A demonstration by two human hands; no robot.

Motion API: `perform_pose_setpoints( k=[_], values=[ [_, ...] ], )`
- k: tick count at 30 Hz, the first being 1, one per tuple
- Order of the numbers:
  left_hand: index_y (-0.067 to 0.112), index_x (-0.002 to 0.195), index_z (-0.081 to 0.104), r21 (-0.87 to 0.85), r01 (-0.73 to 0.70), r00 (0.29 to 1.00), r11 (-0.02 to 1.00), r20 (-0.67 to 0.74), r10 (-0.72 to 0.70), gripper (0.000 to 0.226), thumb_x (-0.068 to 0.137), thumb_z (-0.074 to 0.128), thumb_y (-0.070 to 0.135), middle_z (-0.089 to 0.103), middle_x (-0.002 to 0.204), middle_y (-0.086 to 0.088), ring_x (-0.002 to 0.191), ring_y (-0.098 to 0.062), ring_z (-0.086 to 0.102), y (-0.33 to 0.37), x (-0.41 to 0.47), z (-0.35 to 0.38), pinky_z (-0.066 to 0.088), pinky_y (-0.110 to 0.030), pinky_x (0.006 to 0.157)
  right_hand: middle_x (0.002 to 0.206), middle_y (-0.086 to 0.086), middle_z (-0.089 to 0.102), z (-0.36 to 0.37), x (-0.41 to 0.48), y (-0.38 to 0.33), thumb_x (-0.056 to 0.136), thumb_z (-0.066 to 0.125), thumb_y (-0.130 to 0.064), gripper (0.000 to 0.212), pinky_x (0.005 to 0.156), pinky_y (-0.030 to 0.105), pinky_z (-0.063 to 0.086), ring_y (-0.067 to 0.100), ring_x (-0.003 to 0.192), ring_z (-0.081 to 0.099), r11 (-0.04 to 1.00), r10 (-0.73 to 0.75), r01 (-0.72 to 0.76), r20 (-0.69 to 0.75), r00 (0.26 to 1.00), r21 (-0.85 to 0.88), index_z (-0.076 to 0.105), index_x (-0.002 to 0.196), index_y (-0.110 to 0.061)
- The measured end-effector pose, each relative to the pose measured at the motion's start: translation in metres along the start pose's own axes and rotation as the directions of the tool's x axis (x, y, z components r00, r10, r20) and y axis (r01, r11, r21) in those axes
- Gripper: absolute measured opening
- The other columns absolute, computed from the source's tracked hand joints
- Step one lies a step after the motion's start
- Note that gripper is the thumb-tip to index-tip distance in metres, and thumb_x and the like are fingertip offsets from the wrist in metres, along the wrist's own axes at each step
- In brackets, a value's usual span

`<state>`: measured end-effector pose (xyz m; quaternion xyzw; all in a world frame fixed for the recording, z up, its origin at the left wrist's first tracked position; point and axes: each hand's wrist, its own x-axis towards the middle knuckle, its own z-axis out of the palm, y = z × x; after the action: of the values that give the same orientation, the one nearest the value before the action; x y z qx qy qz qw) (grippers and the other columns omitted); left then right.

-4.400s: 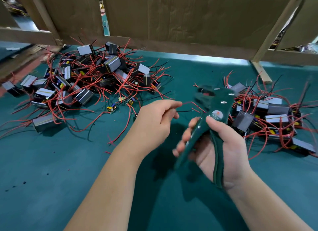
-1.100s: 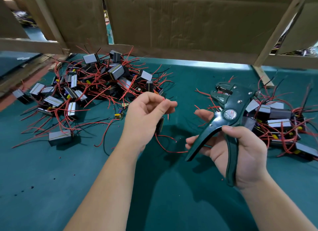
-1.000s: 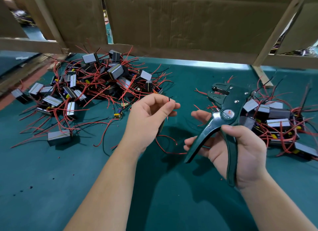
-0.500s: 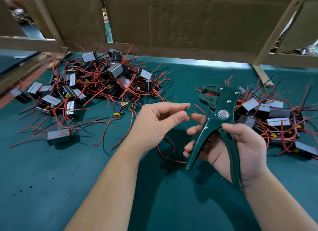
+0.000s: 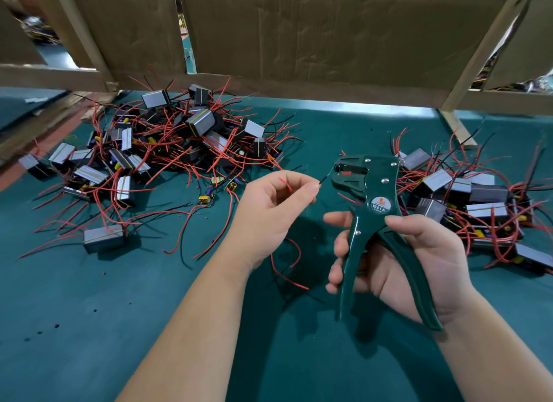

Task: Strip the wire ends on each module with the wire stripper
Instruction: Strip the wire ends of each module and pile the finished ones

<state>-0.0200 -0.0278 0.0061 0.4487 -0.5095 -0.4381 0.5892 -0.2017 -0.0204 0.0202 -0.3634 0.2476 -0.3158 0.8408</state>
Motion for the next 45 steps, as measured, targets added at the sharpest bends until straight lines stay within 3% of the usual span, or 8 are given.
perform_pose_setpoints(
  k=[7,11,15,24,31,37,41,45],
  values=[
    [0.025,0.081,0.064,0.170,-0.093,0.993,0.981,-0.058,0.104,0.007,0.086,0.060,0.027,0.055,0.068,0.012,0.065,-0.011,0.043,-0.003,0.003,-0.002,0.038,-0.023,0.062,0.080,0.020,0.061,0.002,-0.002,0.001,0.056,0.079,-0.035,0.057,0.067,0.051,0.053,0.039,0.067,0.062,0.997,0.072,-0.071,0.084,0.994,-0.009,0.069,0.100,0.000],
    [0.024,0.084,0.063,0.309,-0.183,0.980,0.933,-0.023,0.199,0.010,0.091,0.060,0.018,0.055,0.063,0.020,0.052,0.002,0.041,-0.003,0.001,-0.002,0.031,-0.007,0.054,0.080,0.019,0.062,0.002,-0.001,0.003,0.057,0.079,-0.035,0.053,0.067,0.051,0.053,0.039,0.067,0.062,0.996,0.084,-0.082,0.081,0.993,-0.024,0.069,0.098,-0.003],
    [0.022,0.089,0.061,0.433,-0.266,0.953,0.861,-0.017,0.303,0.013,0.093,0.059,0.010,0.053,0.069,0.021,0.062,0.013,0.047,-0.001,-0.001,-0.003,0.032,-0.003,0.060,0.076,0.018,0.061,0.003,-0.001,0.005,0.057,0.079,-0.034,0.047,0.065,0.049,0.053,0.037,0.064,0.062,0.995,0.090,-0.086,0.072,0.993,-0.050,0.068,0.092,-0.005],
    [0.017,0.090,0.064,0.601,-0.381,0.890,0.703,0.032,0.455,0.008,0.092,0.057,0.019,0.055,0.085,0.012,0.082,-0.005,0.051,-0.002,0.001,-0.009,0.042,-0.027,0.074,0.070,0.020,0.059,0.003,0.000,0.007,0.054,0.082,-0.031,0.043,0.060,0.049,0.053,0.037,0.057,0.061,0.990,0.043,-0.040,0.023,0.999,-0.132,0.067,0.085,-0.006],
    [0.017,0.090,0.064,0.590,-0.406,0.880,0.698,0.045,0.474,0.006,0.091,0.058,0.014,0.053,0.086,0.016,0.081,0.003,0.049,-0.003,0.003,-0.010,0.036,-0.014,0.072,0.066,0.017,0.057,0.005,0.000,0.009,0.055,0.083,-0.032,0.039,0.057,0.046,0.052,0.034,0.053,0.059,0.991,0.045,-0.044,0.009,0.999,-0.125,0.067,0.081,-0.007],
    [0.025,0.103,0.042,0.201,-0.230,0.968,0.952,-0.049,0.244,0.020,0.088,0.052,0.016,0.054,0.091,0.014,0.072,-0.023,0.043,-0.004,0.000,-0.006,0.041,-0.025,0.069,0.061,0.011,0.053,0.013,0.001,0.011,0.072,0.069,-0.043,0.032,0.050,0.039,0.049,0.029,0.046,0.054,0.995,0.044,-0.056,-0.150,0.988,-0.077,0.064,0.071,-0.011],
    [0.018,0.087,0.054,0.107,-0.154,0.963,0.982,-0.208,0.174,0.012,0.095,0.055,0.008,0.064,0.069,0.008,0.054,-0.005,0.055,-0.002,0.004,-0.007,0.047,-0.016,0.056,0.052,0.006,0.041,0.015,0.004,0.011,0.076,0.057,-0.050,0.041,0.037,0.026,0.038,0.020,0.032,0.037,0.999,0.037,-0.036,-0.301,0.953,0.008,0.054,0.061,-0.012],
    [0.015,0.094,0.064,0.032,-0.051,0.953,0.998,-0.297,0.058,0.021,0.101,0.045,0.022,0.063,0.056,0.005,0.040,-0.004,0.050,-0.002,0.007,-0.010,0.041,-0.014,0.044,0.058,0.008,0.049,0.014,0.006,0.010,0.074,0.055,-0.053,0.044,0.045,0.030,0.045,0.022,0.041,0.046,0.996,-0.028,0.043,-0.193,0.981,0.074,0.063,0.069,-0.010]
  ],
)
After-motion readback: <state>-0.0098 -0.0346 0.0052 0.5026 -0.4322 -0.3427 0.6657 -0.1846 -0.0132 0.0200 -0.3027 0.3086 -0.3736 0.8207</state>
